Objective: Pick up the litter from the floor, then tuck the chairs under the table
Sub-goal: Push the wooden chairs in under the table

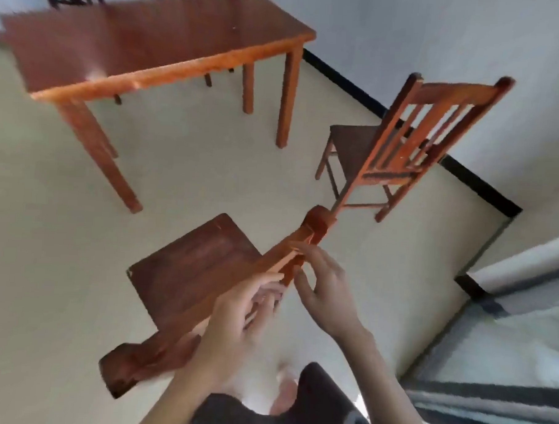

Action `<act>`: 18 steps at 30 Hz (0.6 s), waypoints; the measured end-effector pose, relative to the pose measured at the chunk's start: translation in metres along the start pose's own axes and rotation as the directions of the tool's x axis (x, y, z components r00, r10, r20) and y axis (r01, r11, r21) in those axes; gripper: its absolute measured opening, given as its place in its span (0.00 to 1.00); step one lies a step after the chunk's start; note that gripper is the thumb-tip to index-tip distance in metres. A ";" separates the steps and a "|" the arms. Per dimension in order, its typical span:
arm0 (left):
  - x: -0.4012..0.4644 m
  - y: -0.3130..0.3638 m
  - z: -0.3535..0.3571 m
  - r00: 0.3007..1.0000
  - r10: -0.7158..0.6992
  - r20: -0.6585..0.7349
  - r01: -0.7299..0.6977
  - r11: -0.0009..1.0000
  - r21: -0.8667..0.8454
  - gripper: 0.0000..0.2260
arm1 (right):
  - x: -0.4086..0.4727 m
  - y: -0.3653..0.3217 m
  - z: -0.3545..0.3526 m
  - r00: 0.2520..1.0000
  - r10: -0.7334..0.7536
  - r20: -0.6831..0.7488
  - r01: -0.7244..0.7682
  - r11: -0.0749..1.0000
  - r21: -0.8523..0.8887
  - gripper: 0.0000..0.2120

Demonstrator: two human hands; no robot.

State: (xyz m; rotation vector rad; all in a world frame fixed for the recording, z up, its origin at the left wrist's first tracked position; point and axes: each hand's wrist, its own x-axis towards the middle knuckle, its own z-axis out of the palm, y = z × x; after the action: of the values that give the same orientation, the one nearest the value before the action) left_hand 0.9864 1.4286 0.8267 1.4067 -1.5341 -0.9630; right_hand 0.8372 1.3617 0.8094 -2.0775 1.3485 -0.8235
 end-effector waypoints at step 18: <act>0.004 -0.041 -0.010 0.889 -0.294 -0.351 0.445 0.373 0.815 0.16 | 0.094 -0.009 0.042 0.477 -0.225 0.849 0.697 0.685 -0.210 0.07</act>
State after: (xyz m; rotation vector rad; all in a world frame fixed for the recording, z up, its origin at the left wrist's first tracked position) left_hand 1.0102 1.4208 0.7926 2.6106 -1.6976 -0.1683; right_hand 0.9029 1.2824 0.8062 -2.8199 0.4672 0.4162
